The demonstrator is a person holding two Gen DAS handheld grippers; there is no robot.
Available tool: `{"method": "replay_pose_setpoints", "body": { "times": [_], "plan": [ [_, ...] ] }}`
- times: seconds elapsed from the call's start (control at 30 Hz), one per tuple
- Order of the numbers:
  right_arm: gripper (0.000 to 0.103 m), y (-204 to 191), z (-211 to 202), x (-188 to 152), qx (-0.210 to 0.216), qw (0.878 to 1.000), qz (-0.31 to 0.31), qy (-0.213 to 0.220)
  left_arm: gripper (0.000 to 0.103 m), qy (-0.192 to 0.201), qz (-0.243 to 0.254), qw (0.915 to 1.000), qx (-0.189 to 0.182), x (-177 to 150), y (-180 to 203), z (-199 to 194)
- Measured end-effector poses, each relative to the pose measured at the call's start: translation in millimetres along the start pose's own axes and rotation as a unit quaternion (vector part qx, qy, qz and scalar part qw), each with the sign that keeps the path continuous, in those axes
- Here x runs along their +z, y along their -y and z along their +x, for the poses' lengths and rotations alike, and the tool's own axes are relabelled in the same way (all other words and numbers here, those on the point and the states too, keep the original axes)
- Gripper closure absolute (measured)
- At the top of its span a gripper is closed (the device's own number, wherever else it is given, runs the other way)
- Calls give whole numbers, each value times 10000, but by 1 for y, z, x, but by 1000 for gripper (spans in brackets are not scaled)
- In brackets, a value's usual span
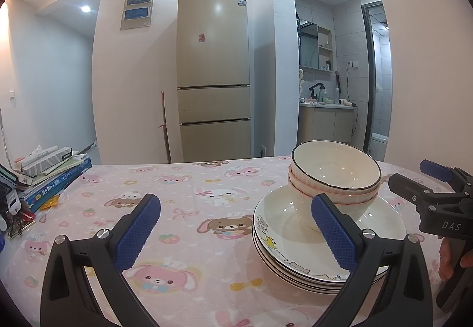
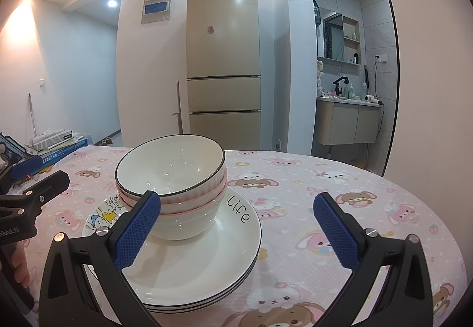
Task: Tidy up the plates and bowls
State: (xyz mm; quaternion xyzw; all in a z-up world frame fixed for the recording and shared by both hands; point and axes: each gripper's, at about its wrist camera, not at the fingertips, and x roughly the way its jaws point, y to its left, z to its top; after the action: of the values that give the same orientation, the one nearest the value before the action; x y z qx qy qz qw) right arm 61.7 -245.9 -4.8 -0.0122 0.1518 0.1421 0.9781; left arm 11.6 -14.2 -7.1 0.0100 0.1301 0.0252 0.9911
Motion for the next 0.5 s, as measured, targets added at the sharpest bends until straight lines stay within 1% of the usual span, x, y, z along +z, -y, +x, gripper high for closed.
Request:
{"method": "replay_pose_setpoints", "body": {
  "times": [0.5],
  "plan": [
    [0, 1, 1, 0, 2, 10000, -9, -34, 0, 2, 6, 10000, 2, 0, 0, 0]
  ]
}}
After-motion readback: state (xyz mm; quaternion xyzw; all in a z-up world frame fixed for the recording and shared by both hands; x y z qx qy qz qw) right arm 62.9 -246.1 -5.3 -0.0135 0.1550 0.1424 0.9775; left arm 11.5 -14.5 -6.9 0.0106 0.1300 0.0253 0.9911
